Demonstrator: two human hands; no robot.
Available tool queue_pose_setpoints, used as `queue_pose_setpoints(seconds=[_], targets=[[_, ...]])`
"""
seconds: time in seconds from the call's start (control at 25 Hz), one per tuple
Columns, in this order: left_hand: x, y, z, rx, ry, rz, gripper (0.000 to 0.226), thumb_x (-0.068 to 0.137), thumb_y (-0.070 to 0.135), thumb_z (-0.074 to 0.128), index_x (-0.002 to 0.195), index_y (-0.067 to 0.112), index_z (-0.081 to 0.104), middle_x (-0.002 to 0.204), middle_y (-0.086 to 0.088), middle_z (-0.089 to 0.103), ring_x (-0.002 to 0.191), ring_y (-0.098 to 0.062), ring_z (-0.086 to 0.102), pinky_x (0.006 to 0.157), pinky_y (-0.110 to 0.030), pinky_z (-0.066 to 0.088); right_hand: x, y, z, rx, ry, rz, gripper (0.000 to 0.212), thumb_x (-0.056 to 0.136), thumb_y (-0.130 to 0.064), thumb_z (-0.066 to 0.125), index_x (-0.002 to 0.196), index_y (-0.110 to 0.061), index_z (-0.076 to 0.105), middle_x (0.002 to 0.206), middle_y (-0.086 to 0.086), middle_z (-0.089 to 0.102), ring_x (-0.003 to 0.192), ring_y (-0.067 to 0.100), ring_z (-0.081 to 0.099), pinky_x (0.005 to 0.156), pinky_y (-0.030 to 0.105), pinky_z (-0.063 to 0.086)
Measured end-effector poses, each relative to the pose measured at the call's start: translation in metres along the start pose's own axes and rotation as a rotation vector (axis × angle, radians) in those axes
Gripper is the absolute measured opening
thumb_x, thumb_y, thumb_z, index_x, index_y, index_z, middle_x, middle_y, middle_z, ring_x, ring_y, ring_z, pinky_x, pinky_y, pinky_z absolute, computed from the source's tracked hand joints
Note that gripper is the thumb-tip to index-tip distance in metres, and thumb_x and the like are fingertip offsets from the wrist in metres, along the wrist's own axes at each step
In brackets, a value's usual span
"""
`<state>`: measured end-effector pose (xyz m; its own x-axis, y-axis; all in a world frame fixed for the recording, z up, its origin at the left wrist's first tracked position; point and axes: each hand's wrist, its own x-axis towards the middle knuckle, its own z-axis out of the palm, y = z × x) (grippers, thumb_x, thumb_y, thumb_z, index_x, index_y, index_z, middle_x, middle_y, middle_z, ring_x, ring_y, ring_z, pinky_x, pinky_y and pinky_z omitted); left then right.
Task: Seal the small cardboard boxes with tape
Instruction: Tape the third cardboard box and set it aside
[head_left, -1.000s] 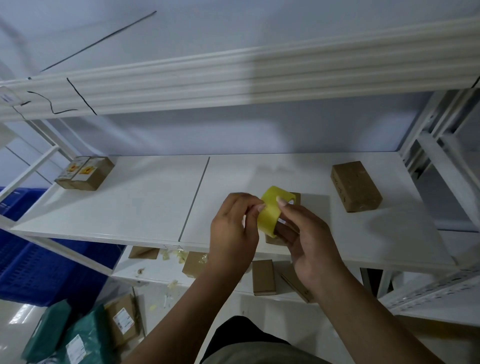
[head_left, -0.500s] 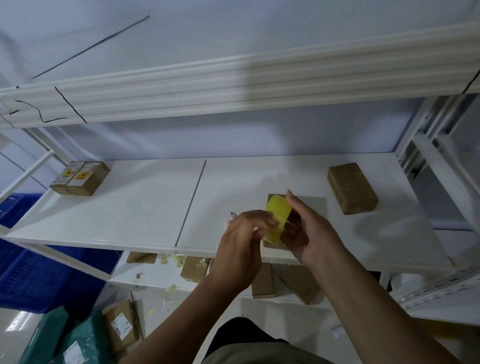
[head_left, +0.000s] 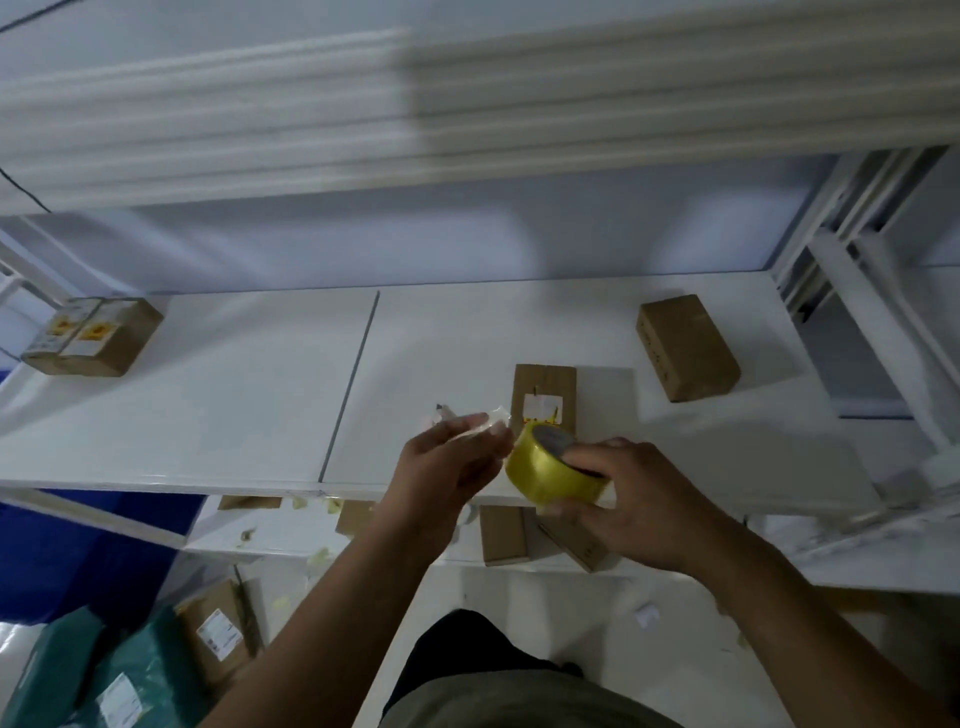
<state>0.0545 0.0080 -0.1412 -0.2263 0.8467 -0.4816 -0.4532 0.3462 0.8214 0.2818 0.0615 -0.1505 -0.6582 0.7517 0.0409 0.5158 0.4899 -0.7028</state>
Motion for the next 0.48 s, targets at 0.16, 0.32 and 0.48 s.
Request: queue_pose_setpoints(seconds=[0.16,0.32,0.48], targets=[[0.009,-0.007,0.001,-0.042,0.028,-0.147,0.013,0.089,0.015,0.079,0.101,0.013,0.083,0.106,-0.010,0.081,0.096,-0.020,0.077,0.082,-0.031,0.055,-0.008,0.006,-0.007,0.024,0.128,-0.084,0.046,0.079,-0.064,0.072,0.102,-0.024,0.073,0.116,-0.011,0.065,0.120,0.001,0.053,0.097,0.015,0.038],[0.019,-0.004,0.006,0.004,0.117,-0.091,0.003,0.089,0.019,0.081,0.090,0.018,0.083,0.102,-0.004,0.083,0.091,-0.014,0.081,0.085,-0.036,0.051,0.002,0.012,-0.022,0.088,0.096,0.040,0.042,0.083,-0.078,0.064,0.084,-0.037,0.057,0.076,-0.017,0.062,0.071,0.005,0.062,0.058,0.016,0.043],[0.054,0.001,0.015,-0.007,0.224,-0.018,0.011,0.093,0.015,0.079,0.102,0.009,0.080,0.097,-0.007,0.084,0.091,-0.016,0.081,0.080,-0.034,0.054,0.054,0.042,-0.055,-0.216,0.108,0.365,0.079,0.059,-0.098,0.062,0.059,-0.021,0.045,0.051,-0.011,0.041,0.046,0.009,0.045,0.050,0.027,0.034]])
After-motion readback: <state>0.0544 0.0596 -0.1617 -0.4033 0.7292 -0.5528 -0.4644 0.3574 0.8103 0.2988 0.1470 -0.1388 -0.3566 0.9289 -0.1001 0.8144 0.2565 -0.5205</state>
